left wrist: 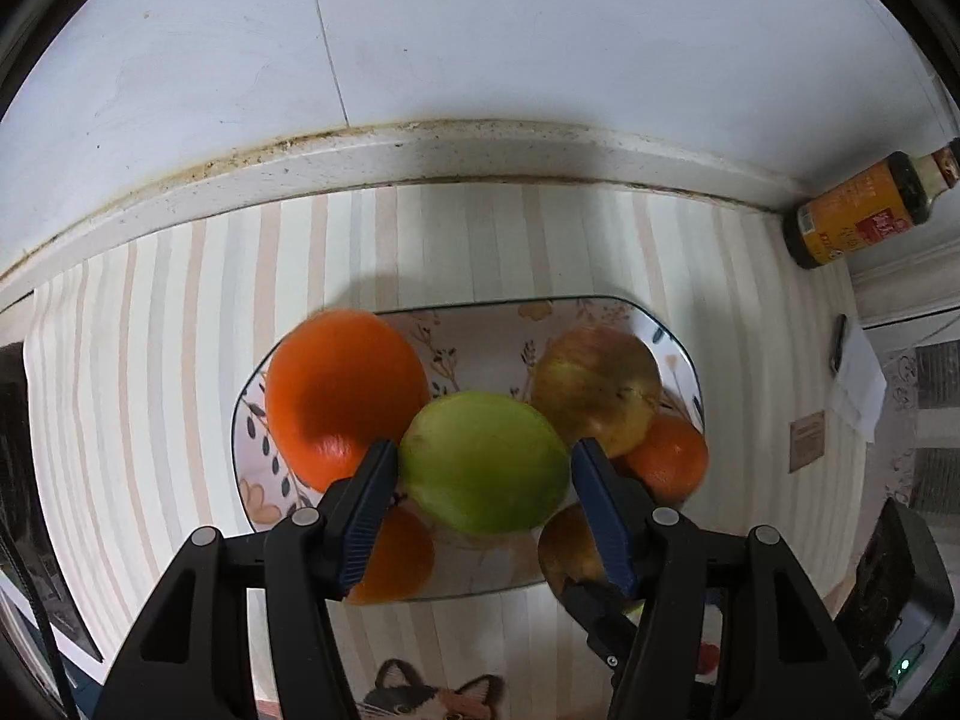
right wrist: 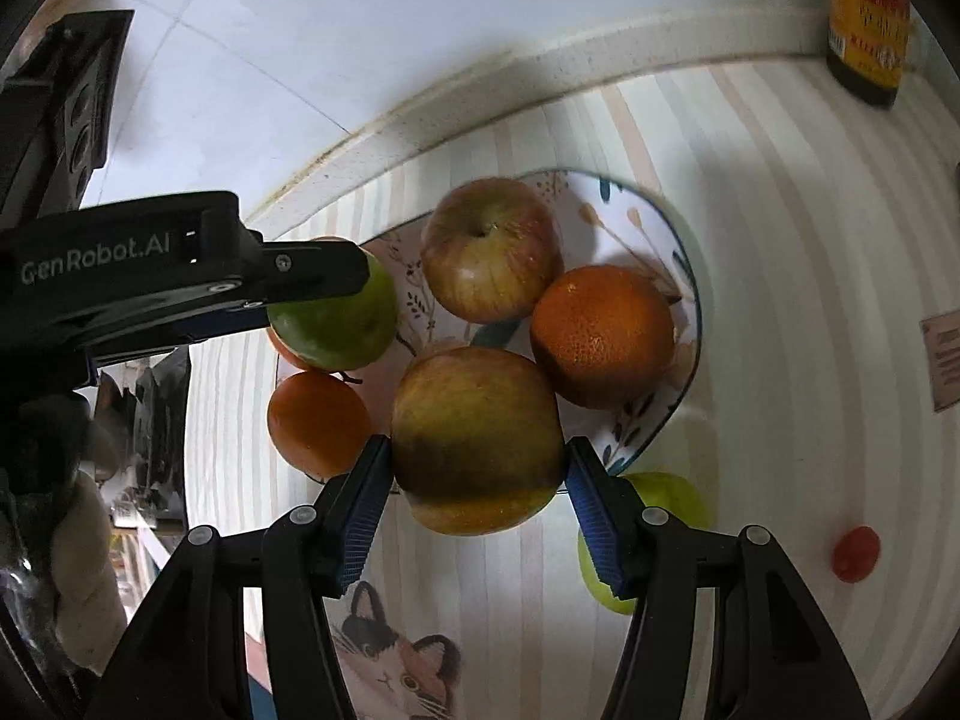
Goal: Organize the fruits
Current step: 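Place the green apple on the plate with the left tool while the right tool places the brown apple, then grasp the tangerine with the left tool while the right tool moves toward the green apple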
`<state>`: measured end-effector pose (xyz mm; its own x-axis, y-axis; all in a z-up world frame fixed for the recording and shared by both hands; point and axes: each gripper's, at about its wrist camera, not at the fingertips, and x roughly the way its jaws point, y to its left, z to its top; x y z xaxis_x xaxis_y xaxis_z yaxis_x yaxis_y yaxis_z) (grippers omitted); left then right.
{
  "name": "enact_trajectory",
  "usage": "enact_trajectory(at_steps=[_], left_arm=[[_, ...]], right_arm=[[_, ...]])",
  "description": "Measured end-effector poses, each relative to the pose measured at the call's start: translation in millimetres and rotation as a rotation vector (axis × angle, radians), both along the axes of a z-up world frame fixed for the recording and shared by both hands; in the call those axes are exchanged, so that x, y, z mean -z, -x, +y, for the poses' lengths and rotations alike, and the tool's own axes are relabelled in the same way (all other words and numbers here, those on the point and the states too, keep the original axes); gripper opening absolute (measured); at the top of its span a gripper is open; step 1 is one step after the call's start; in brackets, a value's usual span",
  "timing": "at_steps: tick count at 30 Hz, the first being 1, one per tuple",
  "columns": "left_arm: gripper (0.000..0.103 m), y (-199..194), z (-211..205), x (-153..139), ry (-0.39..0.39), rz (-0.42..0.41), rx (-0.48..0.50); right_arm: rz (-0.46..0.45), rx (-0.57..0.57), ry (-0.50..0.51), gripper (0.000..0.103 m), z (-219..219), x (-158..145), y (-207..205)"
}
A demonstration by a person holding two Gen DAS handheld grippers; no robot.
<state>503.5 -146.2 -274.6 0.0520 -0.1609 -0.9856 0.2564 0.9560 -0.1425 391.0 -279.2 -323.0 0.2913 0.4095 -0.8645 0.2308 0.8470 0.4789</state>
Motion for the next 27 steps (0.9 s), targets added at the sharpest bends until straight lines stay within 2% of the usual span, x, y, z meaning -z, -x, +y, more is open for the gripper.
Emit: enact_trajectory(at_steps=[1,2,3,4,5,8,10,14,17,21,27], left_arm=[[0.058,-1.3,0.4,-1.3,-0.003,-0.004,-0.003],[0.06,-2.8,-0.8,-2.7,-0.006,-0.01,-0.005],[0.072,-3.0,-0.6,-4.8,-0.005,-0.018,-0.006],[0.086,-3.3,0.8,-7.5,-0.004,-0.025,-0.007],[0.089,-3.4,1.1,-9.2,-0.004,-0.031,-0.009],[0.089,0.3,9.0,-14.0,-0.012,-0.053,-0.026],[0.089,5.3,16.9,-14.8,-0.011,-0.053,-0.041],[0.089,22.3,36.9,-17.4,-0.026,-0.071,-0.08],[0.089,38.2,50.3,-20.9,-0.05,-0.102,-0.107],[0.089,61.6,64.1,-29.1,-0.067,-0.137,-0.135],[0.089,94.0,73.2,-53.0,-0.076,-0.212,-0.139]], right_arm=[[0.013,0.01,-0.014,0.064,1.4,4.5,0.2],[0.025,0.027,-0.031,0.077,-1.7,6.8,0.6],[0.027,0.033,-0.035,0.086,-2.0,4.2,-0.3],[0.025,0.041,-0.038,0.089,-3.7,1.3,-0.2],[0.03,0.045,-0.03,0.09,-4.6,-0.4,0.3],[0.051,0.055,0.004,0.092,-8.6,-10.6,1.5],[0.06,0.04,0.084,0.097,-10.1,-20.4,1.2],[0.043,-0.008,0.262,0.097,-5.7,-40.8,1.9],[0.031,-0.034,0.336,0.097,-5.1,-44.9,2.9],[0.01,-0.06,0.39,0.097,-0.6,-57.4,7.7],[-0.025,-0.076,0.419,0.097,12.5,-82.7,26.4]])
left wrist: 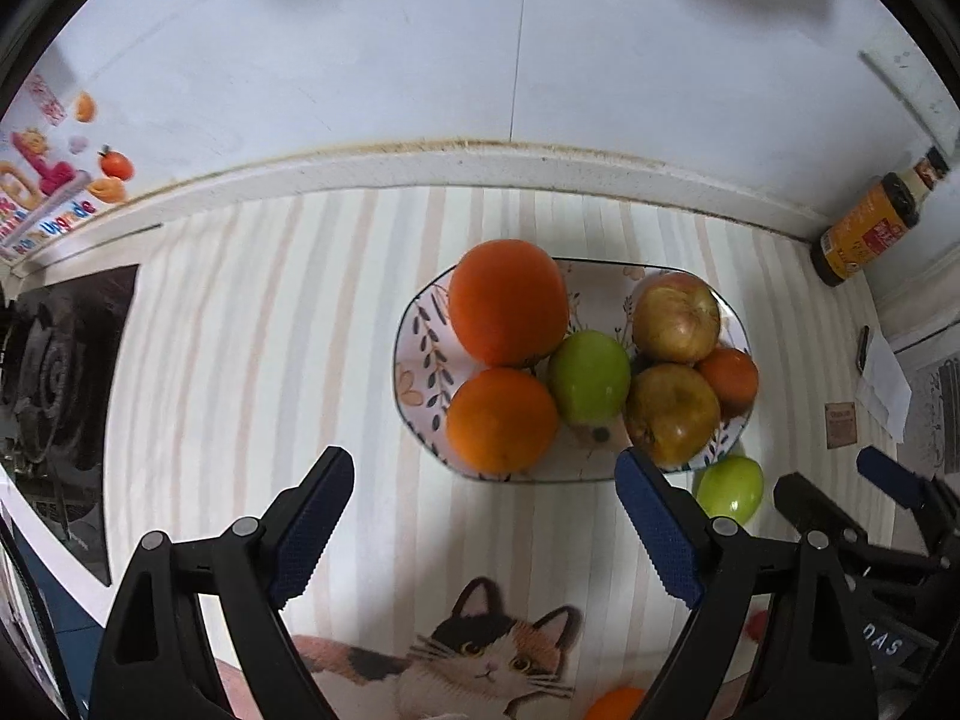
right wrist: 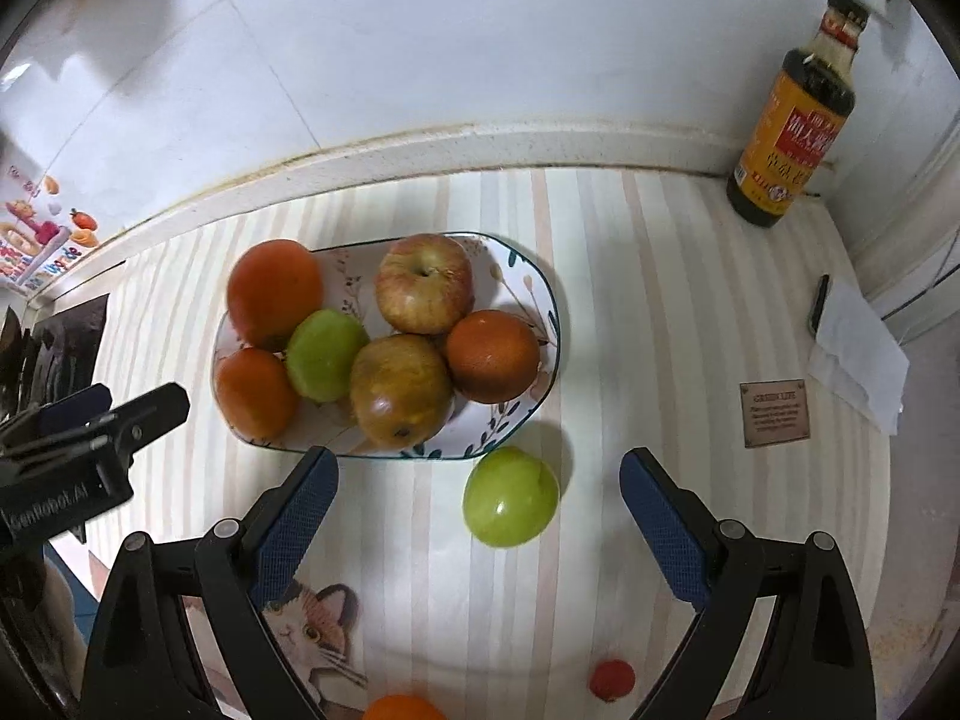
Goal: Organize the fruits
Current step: 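Grasp the tangerine with the left tool while the right tool moves toward the green apple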
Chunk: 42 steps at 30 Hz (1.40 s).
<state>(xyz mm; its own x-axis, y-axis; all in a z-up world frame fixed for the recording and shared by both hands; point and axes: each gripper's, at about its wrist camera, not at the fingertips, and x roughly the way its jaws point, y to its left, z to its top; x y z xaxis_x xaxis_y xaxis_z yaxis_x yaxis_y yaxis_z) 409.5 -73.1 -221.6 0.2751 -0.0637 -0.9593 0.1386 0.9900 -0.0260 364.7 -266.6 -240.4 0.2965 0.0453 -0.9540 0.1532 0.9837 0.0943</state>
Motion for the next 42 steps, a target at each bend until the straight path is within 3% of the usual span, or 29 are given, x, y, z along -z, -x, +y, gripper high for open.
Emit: enact_trajectory(at_steps=[9,21,31,33,35,37,39,42], left_arm=[[0.089,50.4,12.5,-45.5,-0.004,-0.127,0.006],[0.089,99.9,17.7,-88.3,0.021,-0.22,-0.008],[0.089,120.3,16.9,-103.9,0.021,-0.25,-0.012],[0.089,117.5,15.6,-98.8,0.03,-0.224,-0.014],[0.101,114.9,11.7,-89.9,0.041,-0.178,-0.003],[0.102,114.0,6.8,-73.0,0.088,-0.104,0.023],[0.102,116.9,-0.4,-48.7,0.122,-0.009,0.055],[0.102,128.5,-19.8,-5.4,0.094,0.119,0.131]], right_arm=[[-0.065,-0.01,0.028,0.097,11.1,-43.7,41.8],[-0.172,-0.005,0.053,0.097,19.5,-102.0,91.7],[-0.203,0.011,0.022,0.097,19.8,-118.0,111.8],[-0.199,0.025,0.001,0.097,14.8,-114.7,111.7],[-0.188,0.043,-0.039,0.098,6.0,-109.5,112.3],[-0.172,0.058,-0.06,0.099,-3.0,-101.6,114.0],[-0.146,0.072,-0.075,0.099,-11.9,-90.0,117.5],[-0.076,0.092,-0.087,0.099,-26.8,-59.3,124.5]])
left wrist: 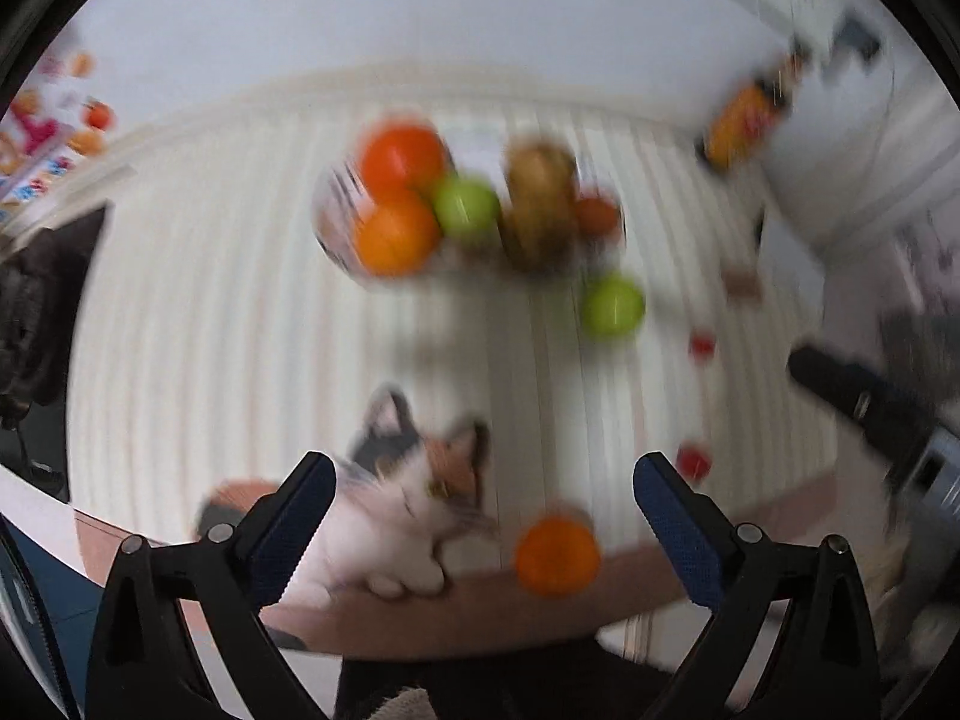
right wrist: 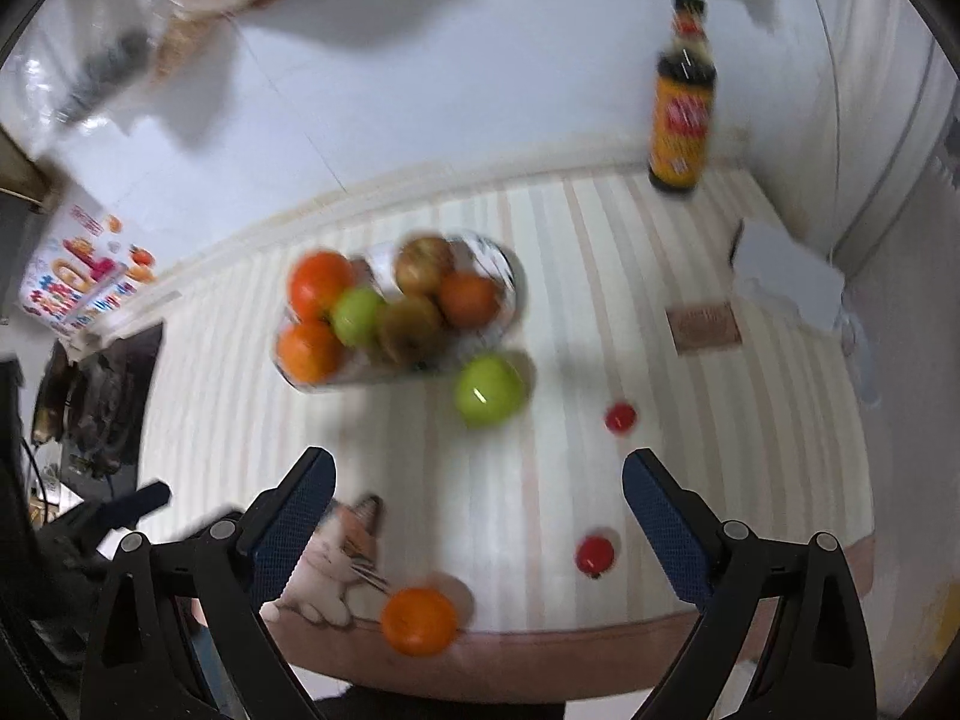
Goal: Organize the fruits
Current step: 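Grasp the tangerine with the left tool while the right tool moves toward the green apple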
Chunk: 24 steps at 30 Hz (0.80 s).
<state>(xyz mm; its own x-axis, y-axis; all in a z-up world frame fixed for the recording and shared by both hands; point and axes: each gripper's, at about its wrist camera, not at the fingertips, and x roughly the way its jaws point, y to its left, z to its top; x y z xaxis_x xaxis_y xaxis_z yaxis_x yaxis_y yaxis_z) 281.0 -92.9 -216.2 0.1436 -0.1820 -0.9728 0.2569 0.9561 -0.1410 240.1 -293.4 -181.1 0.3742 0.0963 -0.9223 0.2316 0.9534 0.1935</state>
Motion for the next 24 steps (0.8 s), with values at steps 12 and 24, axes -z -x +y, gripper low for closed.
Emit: enact_trajectory(at_steps=[12,24], left_arm=[[0.102,43.2,-61.7,125.6,-0.101,0.346,0.173],[0.061,21.2,-51.3,118.3,-0.1,0.246,0.119]], right_arm=[[0.243,0.036,-0.016,0.099,-35.8,104.7,22.4],[0.216,-0.009,-0.018,0.099,-25.5,104.2,-12.2]])
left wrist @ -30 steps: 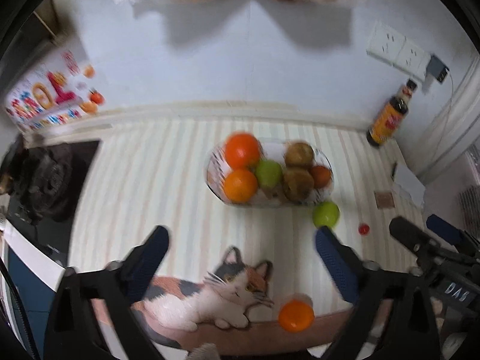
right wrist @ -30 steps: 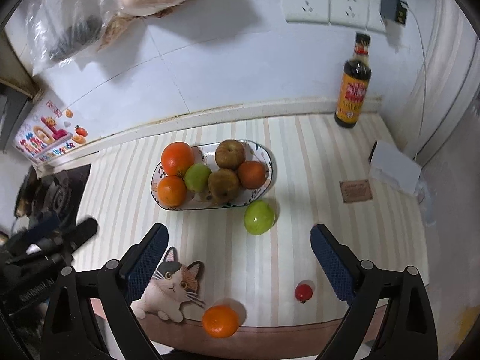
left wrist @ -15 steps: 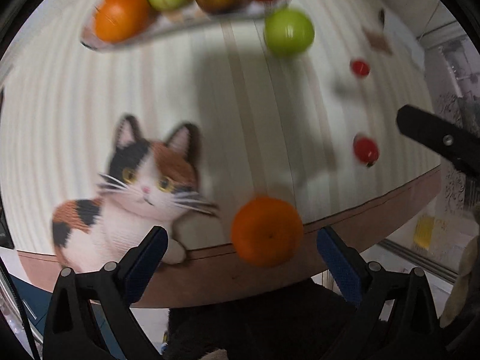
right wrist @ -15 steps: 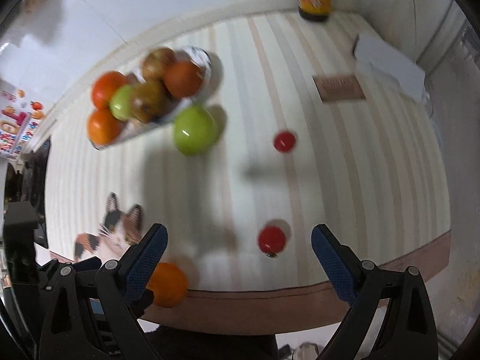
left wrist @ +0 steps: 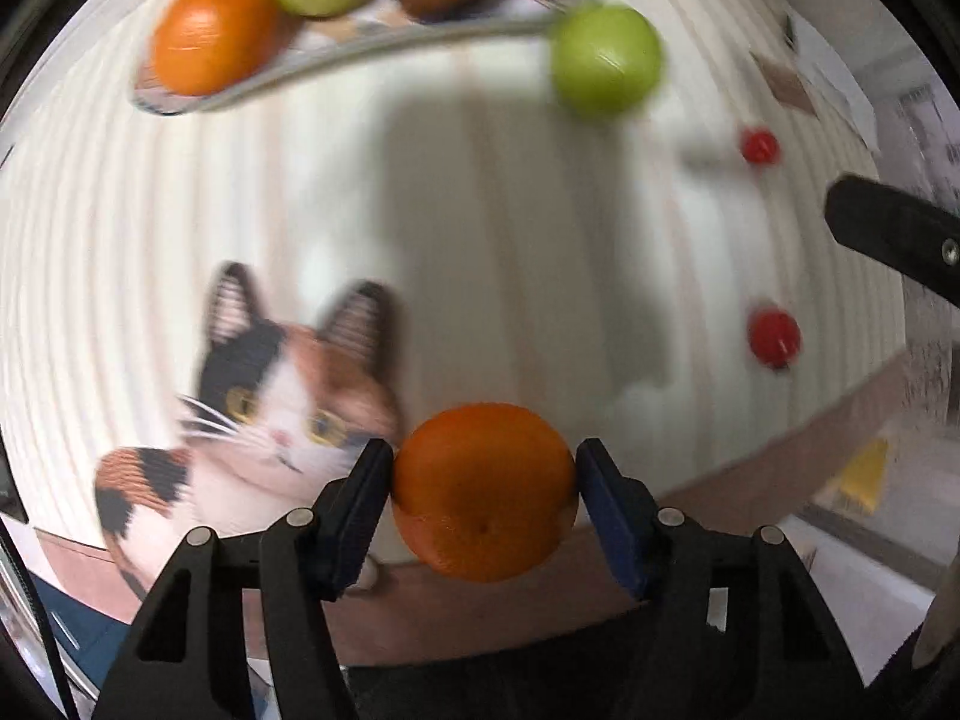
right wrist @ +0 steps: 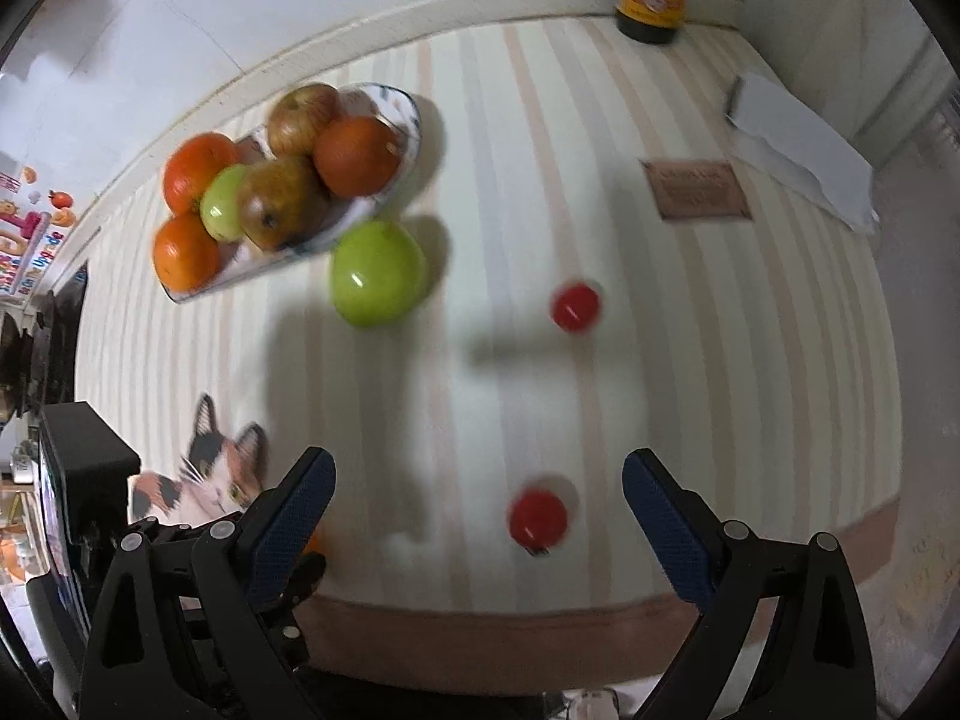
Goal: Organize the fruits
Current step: 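Grasp the tangerine with the left tool while the right tool moves toward the green apple, then grasp the green apple with the right tool while the left tool holds the tangerine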
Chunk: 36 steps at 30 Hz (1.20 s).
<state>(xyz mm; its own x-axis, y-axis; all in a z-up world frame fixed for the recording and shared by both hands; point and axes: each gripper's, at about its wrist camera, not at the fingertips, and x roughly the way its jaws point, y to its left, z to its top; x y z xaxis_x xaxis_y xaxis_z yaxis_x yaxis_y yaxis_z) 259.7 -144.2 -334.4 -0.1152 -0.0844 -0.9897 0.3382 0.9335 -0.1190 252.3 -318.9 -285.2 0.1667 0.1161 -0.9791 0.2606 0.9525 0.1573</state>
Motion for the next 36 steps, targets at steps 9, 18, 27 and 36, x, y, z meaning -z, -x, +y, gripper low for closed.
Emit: enact_trajectory(at_steps=[9,18,27,36], left_arm=[[0.061,-43.7,53.8,-9.1,-0.043,-0.078,-0.177],[0.061,-58.7,79.1,-8.5,-0.031,-0.068,-0.224],[0.061,-39.5,94.1,9.6,-0.026,-0.051,-0.205],[0.061,-43.4,82.7,22.4,-0.025,-0.064,-0.197]], right_arm=[[0.003,0.01,-0.11,0.095,17.1,35.4,-76.2],[0.035,0.006,-0.13,0.057,26.4,58.1,-93.0],[0.104,-0.265,-0.028,0.056,86.6,45.4,-15.0],[0.066,-0.151,-0.047,0.057,78.1,53.0,-29.0]])
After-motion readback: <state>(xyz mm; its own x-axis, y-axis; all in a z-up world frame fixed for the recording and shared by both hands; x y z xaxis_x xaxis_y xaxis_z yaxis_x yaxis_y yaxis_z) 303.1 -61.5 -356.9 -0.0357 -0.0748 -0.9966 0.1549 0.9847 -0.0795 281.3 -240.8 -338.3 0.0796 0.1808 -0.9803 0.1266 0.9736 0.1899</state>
